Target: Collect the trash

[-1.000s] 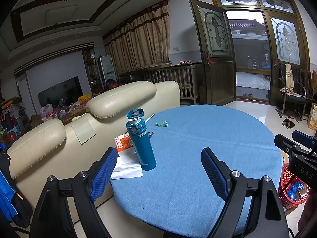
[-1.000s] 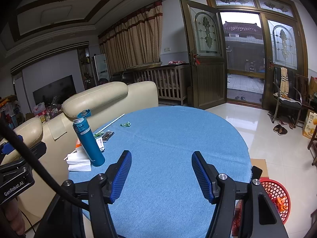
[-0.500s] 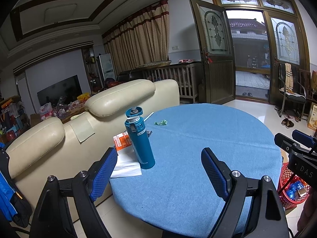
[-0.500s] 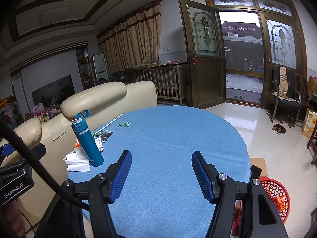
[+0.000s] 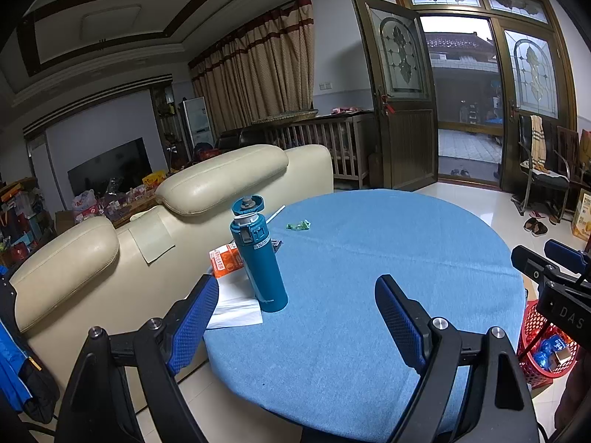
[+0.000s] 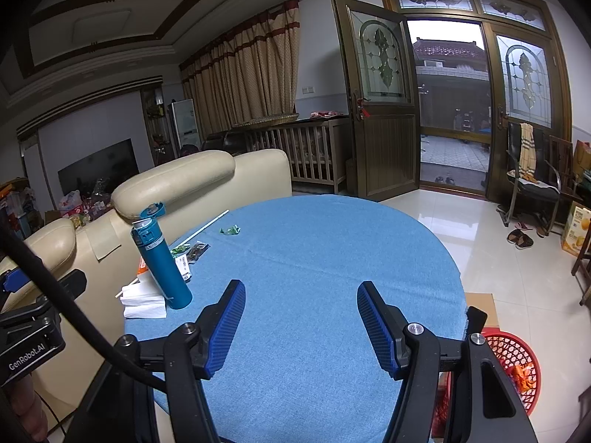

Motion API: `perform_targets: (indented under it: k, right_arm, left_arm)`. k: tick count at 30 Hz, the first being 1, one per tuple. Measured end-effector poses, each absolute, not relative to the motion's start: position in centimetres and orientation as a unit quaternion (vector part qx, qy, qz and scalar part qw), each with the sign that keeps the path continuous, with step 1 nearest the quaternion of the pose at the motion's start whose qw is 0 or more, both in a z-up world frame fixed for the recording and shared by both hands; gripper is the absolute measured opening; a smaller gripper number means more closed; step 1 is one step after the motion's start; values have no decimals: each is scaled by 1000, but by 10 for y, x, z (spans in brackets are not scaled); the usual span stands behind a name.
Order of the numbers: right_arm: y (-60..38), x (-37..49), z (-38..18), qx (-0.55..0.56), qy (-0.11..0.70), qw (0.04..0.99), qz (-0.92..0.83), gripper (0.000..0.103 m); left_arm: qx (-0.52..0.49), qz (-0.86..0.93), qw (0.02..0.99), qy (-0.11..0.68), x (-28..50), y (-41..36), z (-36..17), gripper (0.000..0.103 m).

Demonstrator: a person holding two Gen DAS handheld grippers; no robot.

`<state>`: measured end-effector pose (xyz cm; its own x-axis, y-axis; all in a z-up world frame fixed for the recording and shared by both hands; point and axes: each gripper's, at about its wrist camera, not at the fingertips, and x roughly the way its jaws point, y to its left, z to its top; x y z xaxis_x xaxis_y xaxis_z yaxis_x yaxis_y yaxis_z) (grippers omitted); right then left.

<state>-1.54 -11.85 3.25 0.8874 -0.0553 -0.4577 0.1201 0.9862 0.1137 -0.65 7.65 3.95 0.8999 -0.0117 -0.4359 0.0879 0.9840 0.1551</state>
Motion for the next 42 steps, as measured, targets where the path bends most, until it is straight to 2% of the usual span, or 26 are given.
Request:
perform_targets:
  k: [42]
  right_arm:
    - [-132, -13, 21, 80, 246, 964, -63, 67]
  left_arm:
    - [93, -38, 964, 248, 2, 67, 33, 87]
